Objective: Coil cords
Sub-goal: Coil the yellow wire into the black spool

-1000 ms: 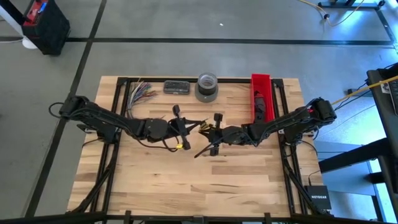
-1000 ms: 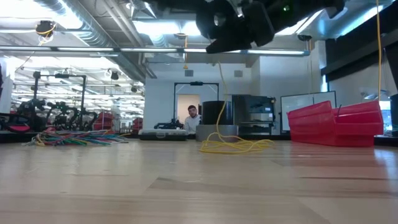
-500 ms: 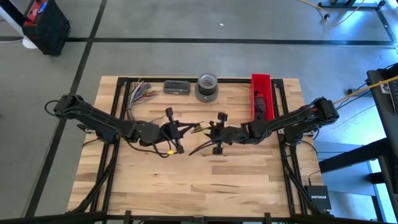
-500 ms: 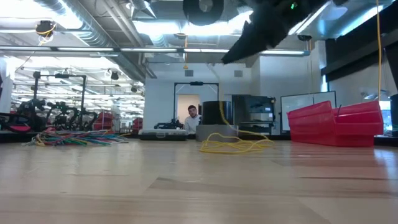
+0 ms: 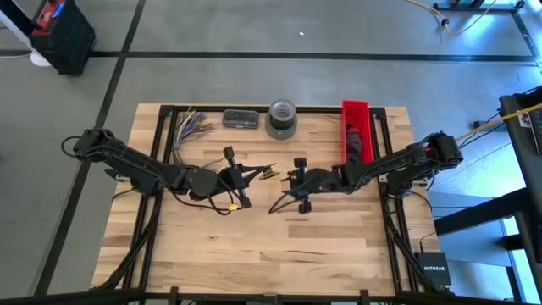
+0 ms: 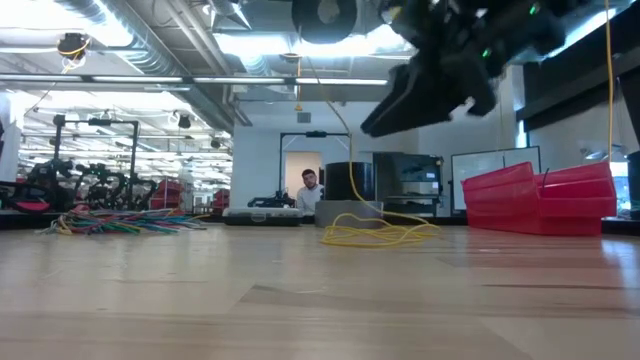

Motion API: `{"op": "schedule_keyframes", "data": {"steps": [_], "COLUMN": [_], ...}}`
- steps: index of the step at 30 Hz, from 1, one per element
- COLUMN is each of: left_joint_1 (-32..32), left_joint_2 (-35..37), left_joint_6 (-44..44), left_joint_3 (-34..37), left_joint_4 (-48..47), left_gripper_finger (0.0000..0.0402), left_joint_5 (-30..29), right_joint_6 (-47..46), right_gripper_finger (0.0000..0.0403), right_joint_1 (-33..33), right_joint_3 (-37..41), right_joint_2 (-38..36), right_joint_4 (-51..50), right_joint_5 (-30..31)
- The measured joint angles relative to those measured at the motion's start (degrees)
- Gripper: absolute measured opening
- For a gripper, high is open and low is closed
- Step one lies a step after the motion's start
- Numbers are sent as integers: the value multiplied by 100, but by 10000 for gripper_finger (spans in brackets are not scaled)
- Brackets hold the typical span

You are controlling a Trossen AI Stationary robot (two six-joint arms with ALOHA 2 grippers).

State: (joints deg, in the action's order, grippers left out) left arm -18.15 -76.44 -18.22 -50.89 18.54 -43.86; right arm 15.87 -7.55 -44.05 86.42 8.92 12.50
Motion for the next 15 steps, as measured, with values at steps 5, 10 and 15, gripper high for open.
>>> {"op": "schedule_keyframes", "data": {"steps": [5, 10, 15], "left_joint_1": [0, 15, 17], "left_joint_2": [0, 0, -2], "left_joint_6": [0, -46, -48], "left_joint_3": [0, 0, 0], "left_joint_4": [11, 10, 7], "left_gripper_finger": [1, 1, 1], "left_joint_5": [1, 1, 1], "right_joint_6": [-60, 9, 261], "right_gripper_finger": [166, 166, 163], "right_joint_1": [302, 361, 349], "right_joint_3": [94, 89, 87], "right_joint_2": [321, 669, 852], "right_joint_4": [252, 725, 1084], "right_joint_5": [-97, -403, -358]}}
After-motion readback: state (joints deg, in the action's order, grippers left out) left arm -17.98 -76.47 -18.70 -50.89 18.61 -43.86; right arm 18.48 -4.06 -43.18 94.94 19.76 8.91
